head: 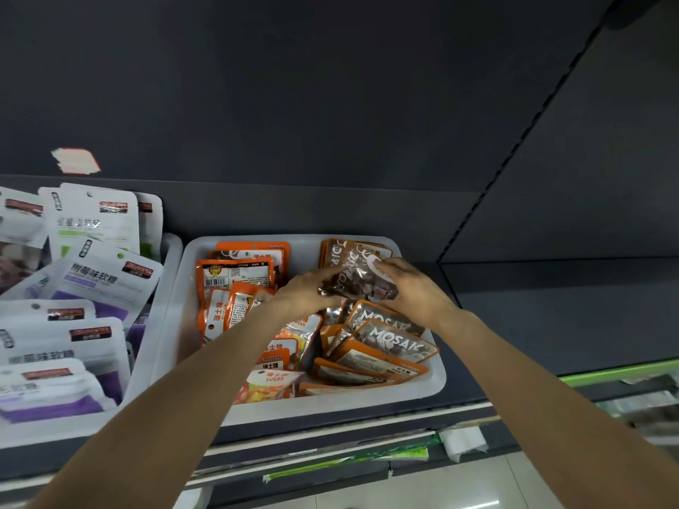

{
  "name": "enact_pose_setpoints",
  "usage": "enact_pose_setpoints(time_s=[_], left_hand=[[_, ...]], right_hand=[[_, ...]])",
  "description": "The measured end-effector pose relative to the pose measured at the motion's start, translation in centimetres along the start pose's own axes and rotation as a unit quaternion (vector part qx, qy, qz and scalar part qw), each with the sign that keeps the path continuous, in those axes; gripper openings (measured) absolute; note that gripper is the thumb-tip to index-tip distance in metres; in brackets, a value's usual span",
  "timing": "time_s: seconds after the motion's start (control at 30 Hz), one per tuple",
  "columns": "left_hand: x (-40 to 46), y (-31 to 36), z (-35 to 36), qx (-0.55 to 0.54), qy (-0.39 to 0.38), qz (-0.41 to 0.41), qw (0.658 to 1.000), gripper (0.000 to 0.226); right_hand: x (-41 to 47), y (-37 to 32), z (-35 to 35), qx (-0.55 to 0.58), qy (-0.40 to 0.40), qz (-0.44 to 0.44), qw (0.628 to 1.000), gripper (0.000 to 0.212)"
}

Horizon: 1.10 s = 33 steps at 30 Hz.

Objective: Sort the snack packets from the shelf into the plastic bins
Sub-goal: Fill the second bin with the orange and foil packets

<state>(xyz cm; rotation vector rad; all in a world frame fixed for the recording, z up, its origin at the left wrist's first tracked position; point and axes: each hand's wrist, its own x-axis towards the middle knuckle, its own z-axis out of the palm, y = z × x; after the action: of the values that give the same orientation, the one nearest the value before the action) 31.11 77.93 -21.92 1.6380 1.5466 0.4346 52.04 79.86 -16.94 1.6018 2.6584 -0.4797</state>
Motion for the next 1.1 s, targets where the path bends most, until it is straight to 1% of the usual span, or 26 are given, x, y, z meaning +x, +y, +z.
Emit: enact_pose_setpoints(time_s=[0.13,0.2,0.27,0.33,0.4,0.5,0.53,0.63,0.7,0.77,0.83,0.9,0.93,1.0,1.1], left_hand=[[-0.4,-0.4,0.0,0.064,0.000,-0.018,0.998,0.078],[-0.4,-0.7,0.1,0.096,-0.009,-0.037,0.995,0.078],[-0.2,-0.8,0.3,0.124,-0.028,-0.051,0.991,0.072],[0.1,-0.9,0.6,0.124,-0.027,-0.061,0.990,0.068],[0.2,-1.0,0.8,0.092,-0.002,-0.062,0.994,0.066],[0.2,-0.8,1.1,-0.016,0.030,-0.050,0.998,0.051],[0.2,-0.7,1.2,-0.020,0.032,-0.043,0.998,0.046],[0.1,-0.4,1.4,0.073,0.032,-0.034,0.996,0.033],[0.1,-0.1,1.5,0.110,0.036,-0.037,0.993,0.023],[0.0,0.0,1.6,0.113,0.037,-0.030,0.992,0.014],[-0.2,0.0,1.6,0.077,0.040,-0.013,0.996,0.007],[-0.6,0.2,1.4,0.033,0.068,0.002,0.997,0.009],[-0.9,0.3,1.3,0.015,0.087,0.007,0.996,0.013],[-1.1,0.4,1.2,0.006,0.117,0.013,0.993,0.017],[-1.1,0.4,1.1,0.025,0.112,-0.001,0.993,0.017]], right_hand=[[-0.1,0.2,-0.1,-0.014,-0.023,0.011,1.000,0.091],[-0.4,0.5,-0.1,-0.004,-0.029,0.025,0.999,0.097],[-0.7,0.7,-0.1,0.005,-0.027,0.036,0.999,0.101],[-0.9,0.7,-0.1,0.005,-0.029,0.037,0.999,0.104],[-0.9,0.7,0.0,0.005,-0.031,0.040,0.999,0.105],[-1.0,0.7,0.1,0.008,-0.023,0.039,0.999,0.105],[-1.0,0.6,0.1,0.010,-0.018,0.039,0.999,0.105],[-1.3,0.5,0.2,0.015,-0.001,0.035,0.999,0.105],[-1.5,0.5,0.3,0.012,0.010,0.037,0.999,0.104],[-1.7,0.6,0.5,0.013,0.027,0.044,0.999,0.098],[-1.9,0.7,0.6,0.031,0.051,0.051,0.997,0.086],[-2.3,0.8,0.8,0.037,0.069,0.050,0.996,0.073],[-2.5,0.9,0.9,0.038,0.078,0.050,0.995,0.070],[-2.9,1.1,1.1,0.059,0.090,0.063,0.992,0.073],[-3.5,1.3,1.3,0.091,0.065,0.083,0.990,0.082]])
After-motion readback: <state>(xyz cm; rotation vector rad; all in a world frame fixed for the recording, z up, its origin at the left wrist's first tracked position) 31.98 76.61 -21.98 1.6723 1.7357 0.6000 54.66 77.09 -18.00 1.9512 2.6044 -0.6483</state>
